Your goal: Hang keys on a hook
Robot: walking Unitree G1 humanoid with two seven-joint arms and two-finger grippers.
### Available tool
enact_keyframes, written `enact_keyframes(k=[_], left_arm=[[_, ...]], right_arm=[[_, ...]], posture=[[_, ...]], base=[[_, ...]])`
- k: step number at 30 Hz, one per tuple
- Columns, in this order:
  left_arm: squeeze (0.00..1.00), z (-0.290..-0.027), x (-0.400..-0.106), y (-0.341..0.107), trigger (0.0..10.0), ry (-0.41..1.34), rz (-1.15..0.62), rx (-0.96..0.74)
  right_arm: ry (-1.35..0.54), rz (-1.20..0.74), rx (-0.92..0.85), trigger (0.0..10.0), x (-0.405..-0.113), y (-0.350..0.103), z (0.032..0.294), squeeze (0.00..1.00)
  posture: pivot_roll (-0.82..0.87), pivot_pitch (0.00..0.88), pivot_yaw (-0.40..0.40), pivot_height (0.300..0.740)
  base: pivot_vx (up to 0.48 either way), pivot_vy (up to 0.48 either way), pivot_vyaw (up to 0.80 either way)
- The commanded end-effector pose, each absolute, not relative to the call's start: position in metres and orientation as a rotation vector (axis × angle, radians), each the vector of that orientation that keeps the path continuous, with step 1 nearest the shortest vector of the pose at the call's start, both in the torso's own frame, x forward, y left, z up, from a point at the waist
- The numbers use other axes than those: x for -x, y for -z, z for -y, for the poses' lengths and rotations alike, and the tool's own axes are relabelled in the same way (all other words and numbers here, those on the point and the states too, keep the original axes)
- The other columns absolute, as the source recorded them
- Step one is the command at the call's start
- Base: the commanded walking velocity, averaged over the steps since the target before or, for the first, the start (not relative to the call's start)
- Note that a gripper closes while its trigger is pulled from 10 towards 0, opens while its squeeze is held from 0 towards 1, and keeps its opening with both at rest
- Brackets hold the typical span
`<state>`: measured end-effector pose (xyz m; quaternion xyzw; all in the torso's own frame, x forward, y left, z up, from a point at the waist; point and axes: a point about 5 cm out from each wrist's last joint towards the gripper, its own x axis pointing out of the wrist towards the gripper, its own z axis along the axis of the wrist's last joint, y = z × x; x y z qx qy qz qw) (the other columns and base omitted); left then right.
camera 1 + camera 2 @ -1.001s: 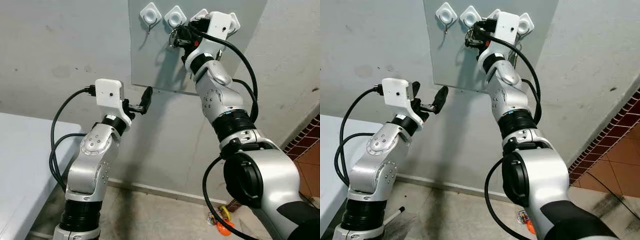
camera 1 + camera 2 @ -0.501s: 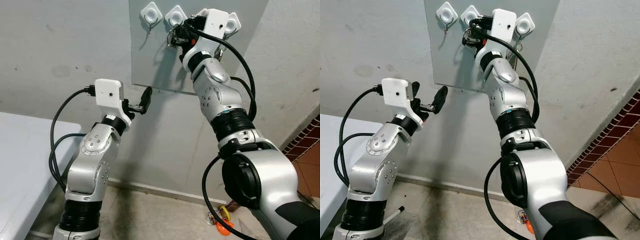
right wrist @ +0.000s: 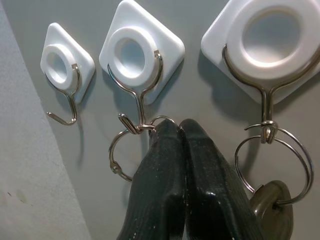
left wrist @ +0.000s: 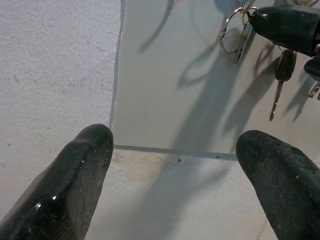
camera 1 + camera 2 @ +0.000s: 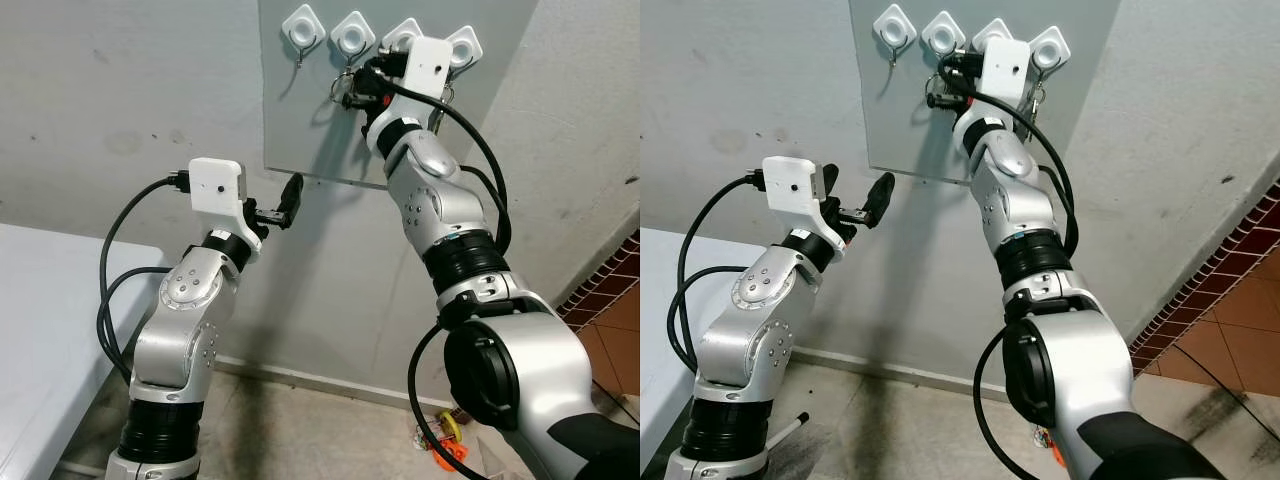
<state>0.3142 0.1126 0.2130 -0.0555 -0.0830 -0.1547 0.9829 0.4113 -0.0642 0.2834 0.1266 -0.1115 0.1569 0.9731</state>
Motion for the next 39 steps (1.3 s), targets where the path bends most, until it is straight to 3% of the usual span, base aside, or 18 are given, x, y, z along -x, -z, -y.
enact_keyframes(k=[1, 2, 3, 25, 36, 39], left_arm=[[0.0, -0.111, -0.314, -0.221, 10.0, 0.318, 0.188, 0.107], [0.0, -0.111, -0.314, -0.221, 10.0, 0.318, 0.188, 0.107], [0.0, -0.111, -0.314, -0.22, 10.0, 0.317, 0.188, 0.106], [0.0, -0.112, -0.313, -0.212, 10.0, 0.293, 0.179, 0.093], [0.0, -0.123, -0.312, -0.152, 10.0, 0.221, 0.039, -0.001], [0.0, -0.13, -0.31, -0.112, 10.0, 0.193, -0.071, -0.038]], right_arm=[[-0.317, 0.231, -0.294, 10.0, -0.411, -0.286, 0.066, 0.0], [-0.317, 0.231, -0.294, 10.0, -0.411, -0.286, 0.066, 0.0], [-0.317, 0.236, -0.295, 10.0, -0.411, -0.286, 0.067, 1.0], [-0.441, 0.349, -0.369, 10.0, -0.398, -0.274, 0.073, 1.0], [-0.485, 0.266, -0.314, 10.0, -0.368, -0.182, 0.093, 1.0], [-0.425, 0.188, -0.273, 10.0, -0.352, -0.137, 0.106, 1.0]], posture=[[0.06, 0.009, -0.051, 0.74], [0.06, 0.009, -0.051, 0.74], [0.06, 0.009, -0.051, 0.74], [0.07, 0.0, -0.054, 0.74], [0.06, 0.0, -0.04, 0.74], [0.04, 0.0, -0.023, 0.74]], base=[[0.0, 0.0, 0.0], [0.0, 0.0, 0.0], [0.0, 0.0, 0.0], [0.0, 0.0, 0.0], [0.0, 0.0, 0.0], [0.0, 0.0, 0.0]])
